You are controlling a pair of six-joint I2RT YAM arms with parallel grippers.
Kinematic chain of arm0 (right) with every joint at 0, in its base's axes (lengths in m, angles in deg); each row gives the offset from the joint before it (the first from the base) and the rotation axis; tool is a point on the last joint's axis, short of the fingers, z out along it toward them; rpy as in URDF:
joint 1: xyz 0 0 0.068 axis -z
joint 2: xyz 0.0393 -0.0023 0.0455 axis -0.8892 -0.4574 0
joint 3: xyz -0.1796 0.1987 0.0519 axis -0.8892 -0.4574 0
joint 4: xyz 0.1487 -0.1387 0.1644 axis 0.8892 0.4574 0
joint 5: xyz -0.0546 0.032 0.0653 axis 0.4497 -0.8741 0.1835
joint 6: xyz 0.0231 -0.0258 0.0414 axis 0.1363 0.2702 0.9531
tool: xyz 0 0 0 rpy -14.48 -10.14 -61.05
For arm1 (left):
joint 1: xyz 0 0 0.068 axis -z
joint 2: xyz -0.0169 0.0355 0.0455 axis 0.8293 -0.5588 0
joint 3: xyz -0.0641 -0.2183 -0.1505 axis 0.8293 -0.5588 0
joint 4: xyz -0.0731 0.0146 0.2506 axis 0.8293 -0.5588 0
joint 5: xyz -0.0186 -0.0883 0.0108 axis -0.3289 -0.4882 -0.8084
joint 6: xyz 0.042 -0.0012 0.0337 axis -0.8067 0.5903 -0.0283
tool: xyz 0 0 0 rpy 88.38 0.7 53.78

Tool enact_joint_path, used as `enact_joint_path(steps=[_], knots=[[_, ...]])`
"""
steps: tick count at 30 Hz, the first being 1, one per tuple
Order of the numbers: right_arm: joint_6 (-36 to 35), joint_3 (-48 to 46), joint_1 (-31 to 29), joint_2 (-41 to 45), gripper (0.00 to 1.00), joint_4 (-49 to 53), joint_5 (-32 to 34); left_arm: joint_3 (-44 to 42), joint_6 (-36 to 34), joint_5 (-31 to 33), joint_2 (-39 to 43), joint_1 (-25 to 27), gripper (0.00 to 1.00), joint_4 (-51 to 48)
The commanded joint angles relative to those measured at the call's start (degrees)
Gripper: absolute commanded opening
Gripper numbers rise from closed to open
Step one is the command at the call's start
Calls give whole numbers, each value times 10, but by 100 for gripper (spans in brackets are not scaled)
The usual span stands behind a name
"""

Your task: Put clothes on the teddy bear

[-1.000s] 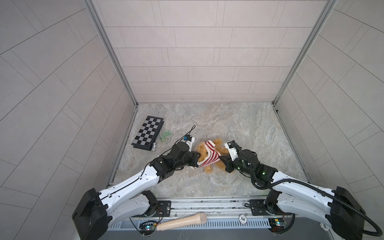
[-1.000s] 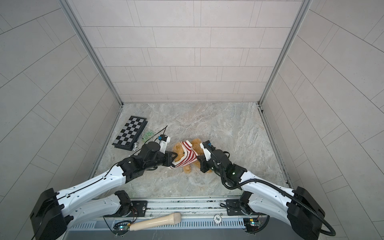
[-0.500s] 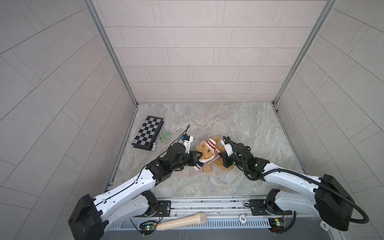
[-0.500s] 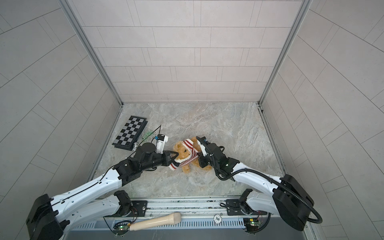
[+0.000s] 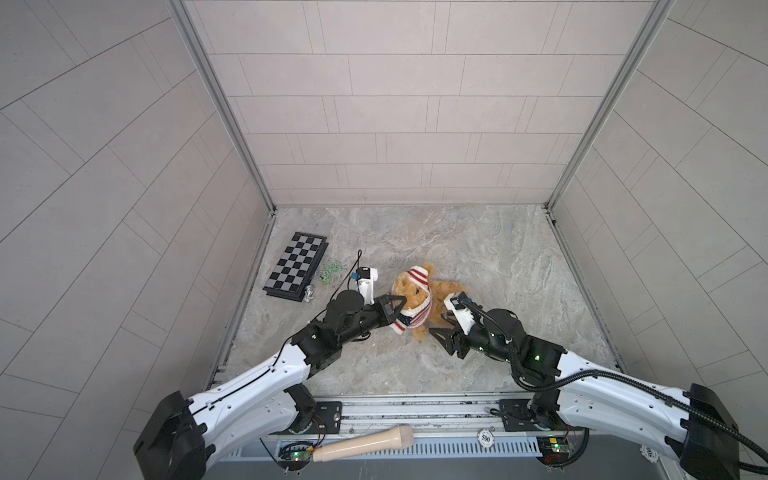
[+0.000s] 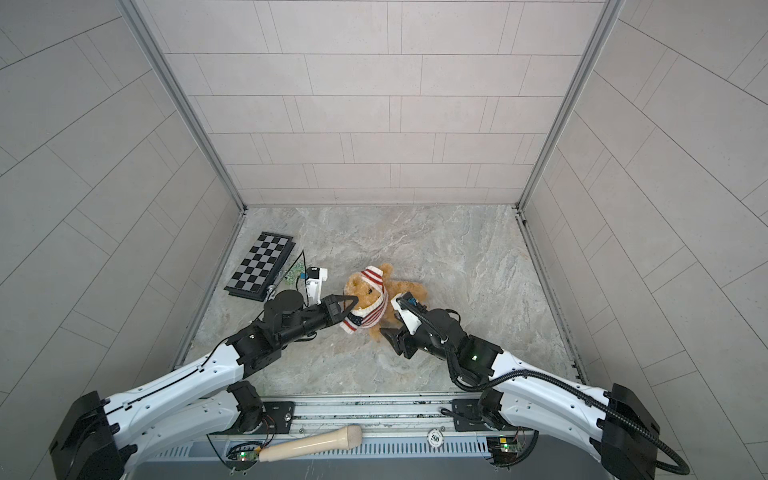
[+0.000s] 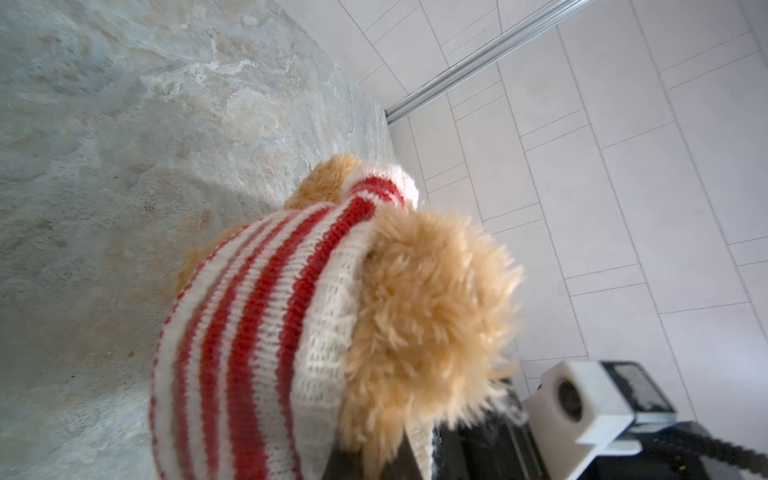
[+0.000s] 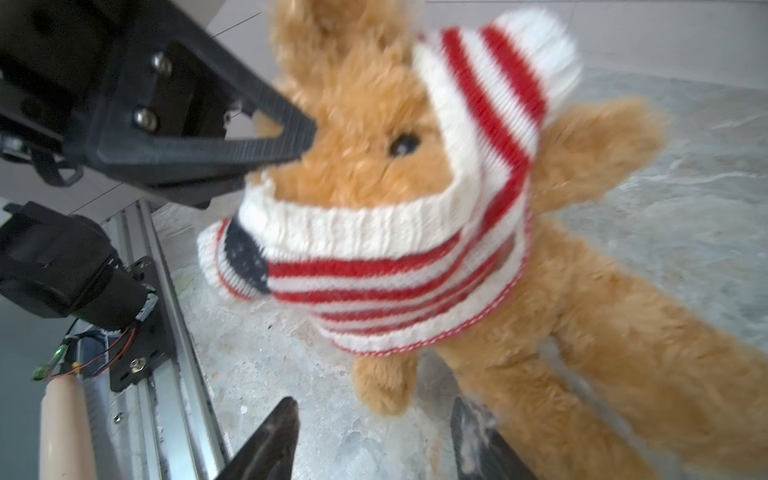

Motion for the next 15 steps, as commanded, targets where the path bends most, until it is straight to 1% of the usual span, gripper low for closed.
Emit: enact_joint_path(steps=[1,4,6,8,12,15], knots=[[39,-22,-10,-32,63,-76,-12,6,27,8,6,2,0,74],[55,-18,-13,-66,65,-133,-14,6,38,15,0,11,0,88],[71,-16,-13,-86,66,-168,0,5,44,16,-5,16,0,95],[83,-1,-5,-112,67,-170,3,3,49,19,-9,24,0,106],[97,24,0,-143,66,-182,-21,7,48,34,-13,39,0,106],[98,34,5,-156,62,-169,-16,9,50,35,-17,45,0,113]])
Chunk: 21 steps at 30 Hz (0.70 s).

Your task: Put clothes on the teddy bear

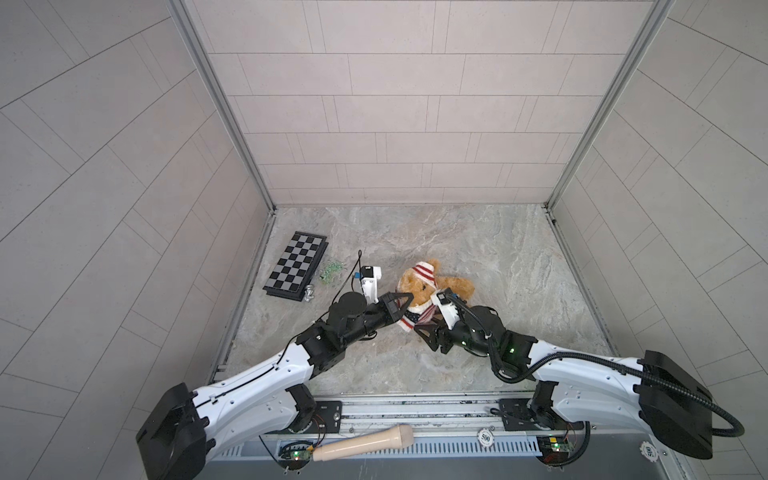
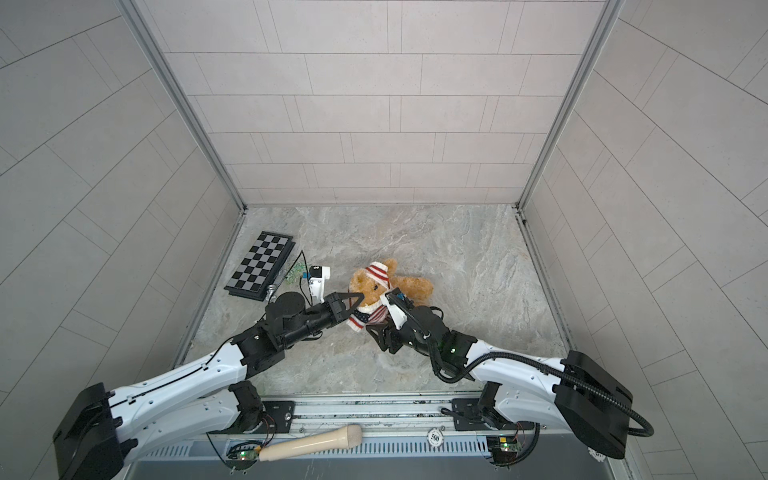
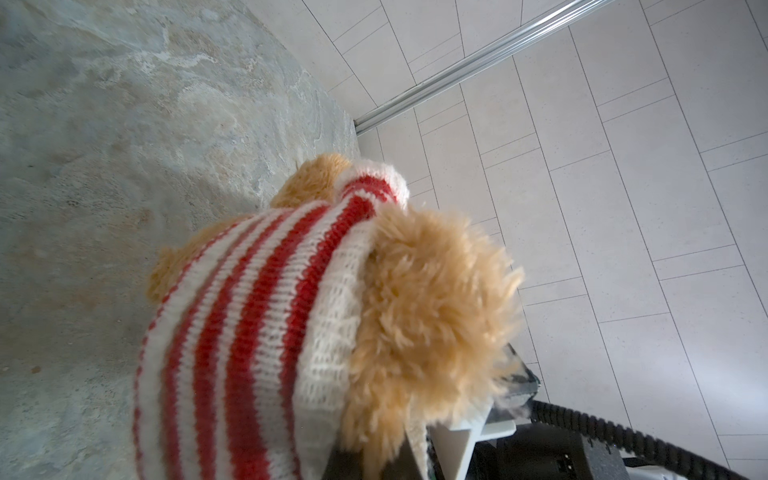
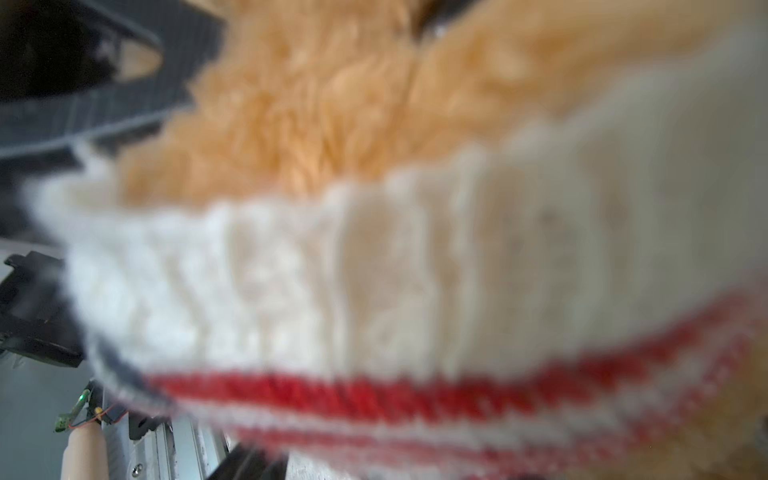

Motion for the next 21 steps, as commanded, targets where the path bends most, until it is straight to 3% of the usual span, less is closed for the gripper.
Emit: enact_joint_path(steps=[1,14,21], knots=[[20,12,7,-6,58,-25,-2,9,4,9,0,7,0,54],[14,-22,38,19,1,40,46,-2,2,21,34,-12,0,27],[-2,-51,91,52,0,98,51,-21,-6,24,58,-38,0,0]])
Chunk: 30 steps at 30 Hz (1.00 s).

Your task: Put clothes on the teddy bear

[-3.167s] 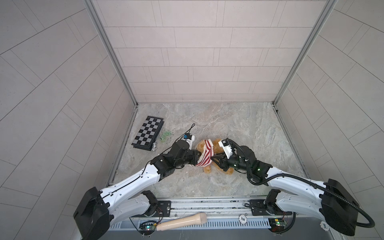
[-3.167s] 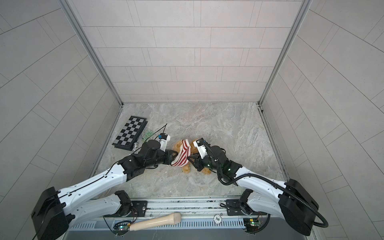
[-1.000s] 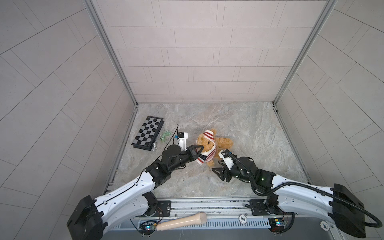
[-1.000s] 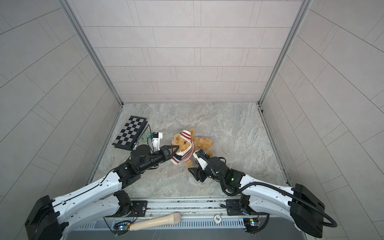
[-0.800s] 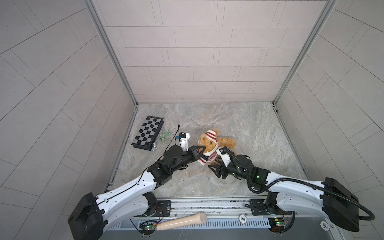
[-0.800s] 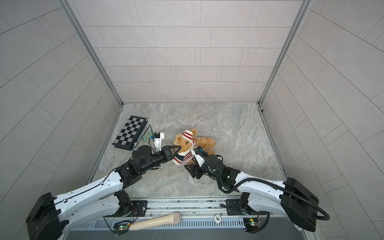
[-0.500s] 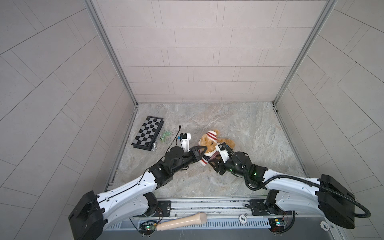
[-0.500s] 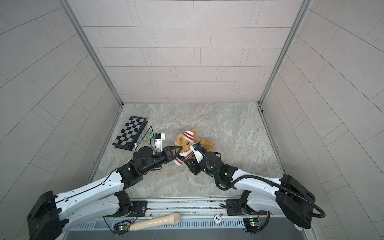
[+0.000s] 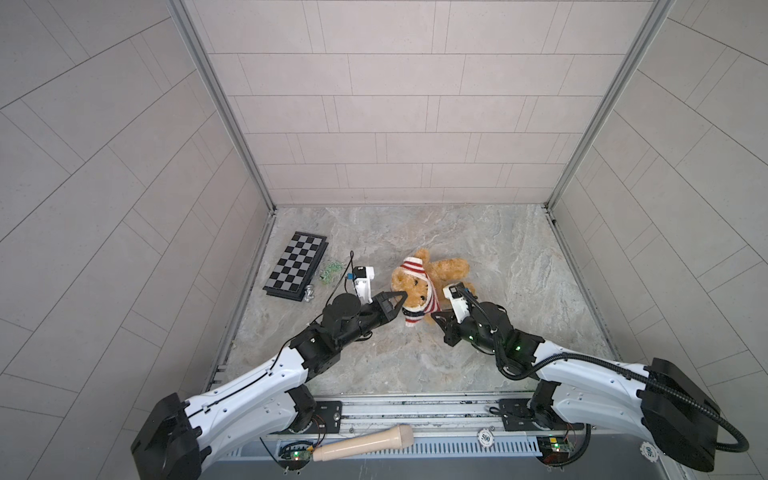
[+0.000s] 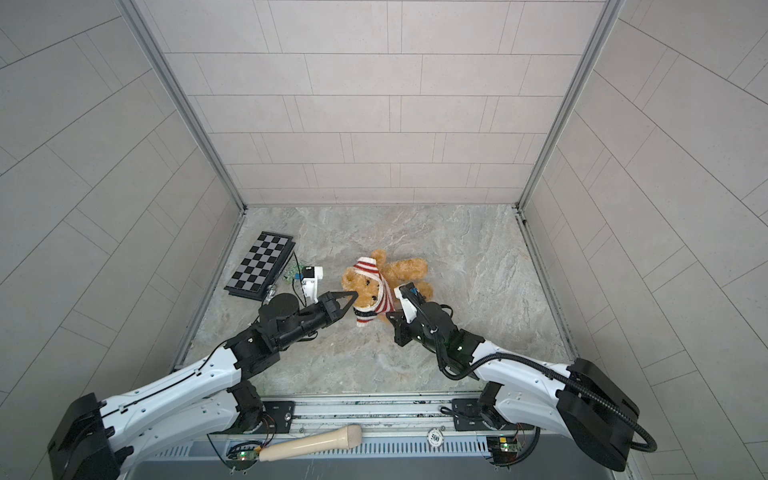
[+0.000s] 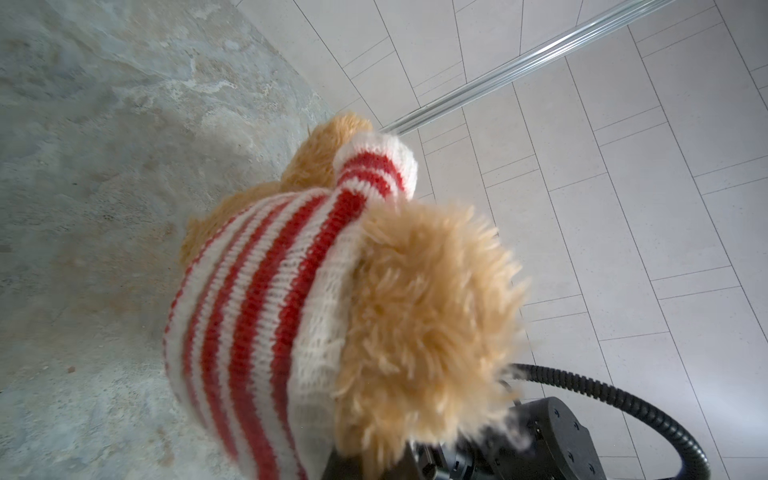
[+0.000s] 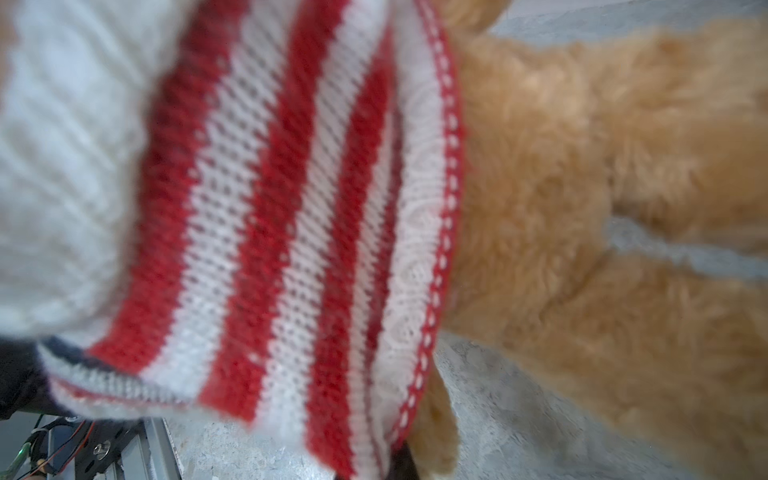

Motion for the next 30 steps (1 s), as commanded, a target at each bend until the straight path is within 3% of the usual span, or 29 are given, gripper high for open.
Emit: enact_joint_path(steps=[1,6,10,22,26,30], knots=[[-13,-14,27,13,0,80,40,-10,-6,8,18,-15,0,33],[-32,-17,67,3,0,126,78,-27,4,-14,7,-29,0,75],[-56,-13,86,-27,0,129,89,-60,49,-50,-6,-50,0,166],[-52,-13,103,-90,0,89,145,-73,68,-121,12,-60,0,209],[-69,12,104,-104,0,102,82,-64,52,-110,8,-42,0,178],[-108,9,70,-55,10,70,-11,-78,70,-82,-27,-20,0,235]])
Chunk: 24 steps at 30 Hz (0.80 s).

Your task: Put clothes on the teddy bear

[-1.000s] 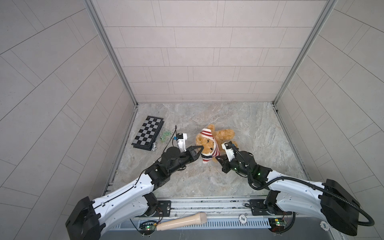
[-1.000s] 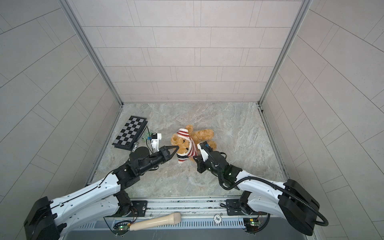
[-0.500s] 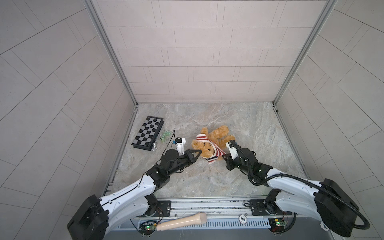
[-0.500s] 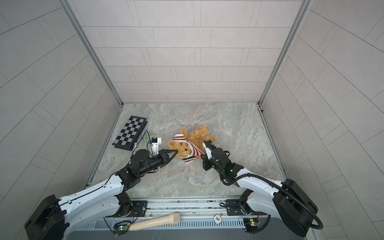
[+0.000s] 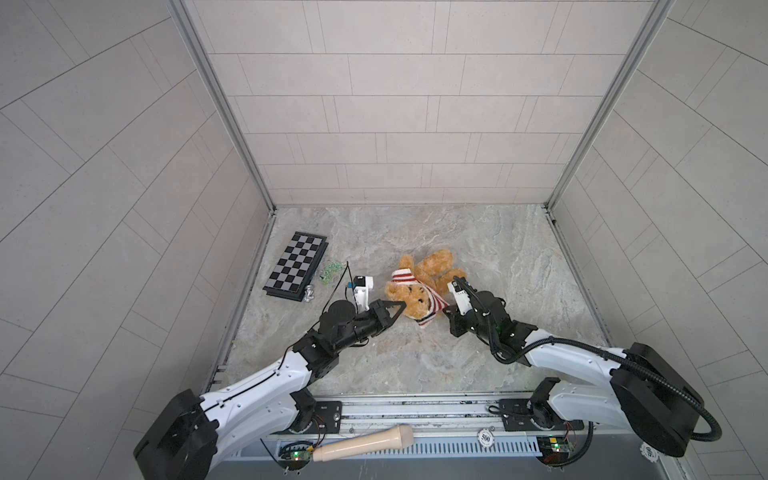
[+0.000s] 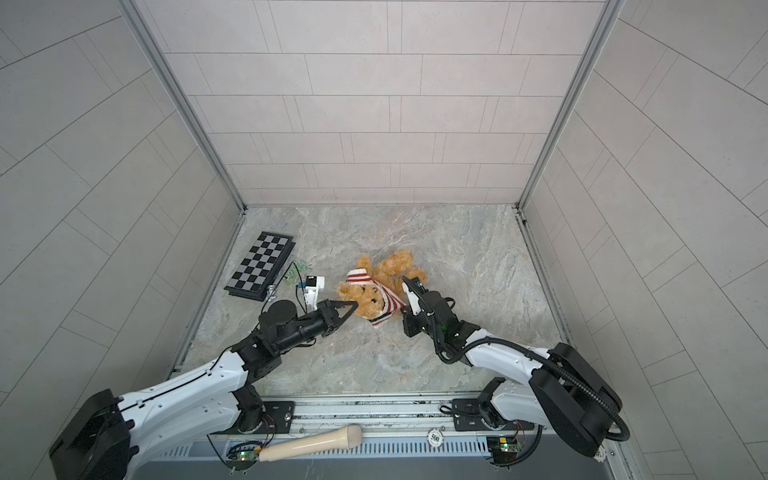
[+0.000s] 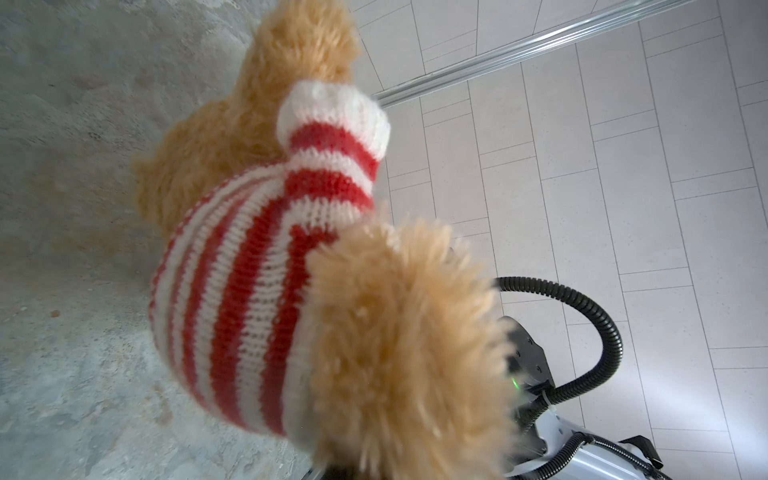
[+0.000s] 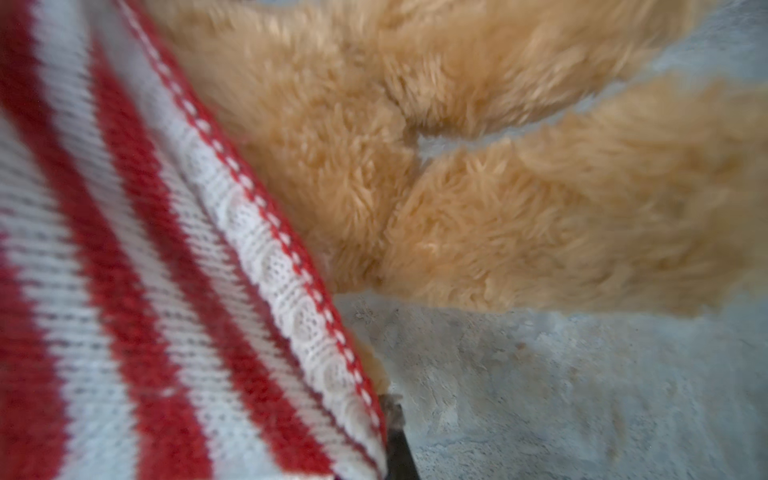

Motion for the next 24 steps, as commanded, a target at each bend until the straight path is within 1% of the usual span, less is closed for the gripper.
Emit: enact_joint_path(steps=[1,4,6,8,10,13,15,19,21,24], knots=[[-35,-20,-18,41,15,31,-5,2,9,27,-14,17,0,121],[-57,-49,-46,96,30,25,4,4,14,56,-37,37,0,136],[-66,-61,-69,138,40,44,26,1,21,78,-43,44,0,142],[-70,-66,-94,175,47,69,54,-2,28,94,-49,45,0,155],[-70,-69,-118,209,50,89,78,2,28,106,-54,49,0,155],[-69,-69,-161,254,53,93,110,15,22,119,-58,57,0,132],[-73,-64,-188,277,59,95,129,22,19,126,-60,63,0,118],[-62,-53,-205,279,68,70,121,28,22,135,-69,67,0,112],[-51,-50,-208,254,73,42,112,32,24,135,-76,69,0,112],[-34,-47,-210,200,74,-9,106,42,23,129,-91,74,0,114]])
